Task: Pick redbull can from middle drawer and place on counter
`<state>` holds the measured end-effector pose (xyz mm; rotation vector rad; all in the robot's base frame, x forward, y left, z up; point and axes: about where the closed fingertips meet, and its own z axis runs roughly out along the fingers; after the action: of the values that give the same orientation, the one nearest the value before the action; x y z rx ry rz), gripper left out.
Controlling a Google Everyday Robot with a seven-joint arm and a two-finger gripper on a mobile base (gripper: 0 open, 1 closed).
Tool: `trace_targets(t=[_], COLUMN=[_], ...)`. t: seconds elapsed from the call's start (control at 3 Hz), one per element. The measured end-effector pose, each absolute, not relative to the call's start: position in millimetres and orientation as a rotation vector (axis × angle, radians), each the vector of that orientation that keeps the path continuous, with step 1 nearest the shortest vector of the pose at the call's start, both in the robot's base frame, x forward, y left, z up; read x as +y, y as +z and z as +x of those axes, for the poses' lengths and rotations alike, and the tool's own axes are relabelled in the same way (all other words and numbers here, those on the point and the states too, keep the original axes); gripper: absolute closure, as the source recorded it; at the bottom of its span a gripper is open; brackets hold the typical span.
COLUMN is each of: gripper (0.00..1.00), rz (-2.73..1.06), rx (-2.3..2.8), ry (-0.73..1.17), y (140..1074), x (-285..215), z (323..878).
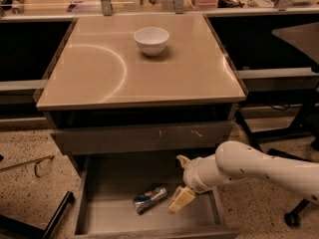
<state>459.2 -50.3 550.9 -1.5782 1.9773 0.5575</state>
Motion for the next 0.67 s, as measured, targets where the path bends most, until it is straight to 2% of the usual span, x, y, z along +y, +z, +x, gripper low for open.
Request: trace_targets(t=[0.67], gripper=[0.00], rz=[-1.565], rx=[1.884], ry=[0.667], y=[499], x=[-30], z=[481])
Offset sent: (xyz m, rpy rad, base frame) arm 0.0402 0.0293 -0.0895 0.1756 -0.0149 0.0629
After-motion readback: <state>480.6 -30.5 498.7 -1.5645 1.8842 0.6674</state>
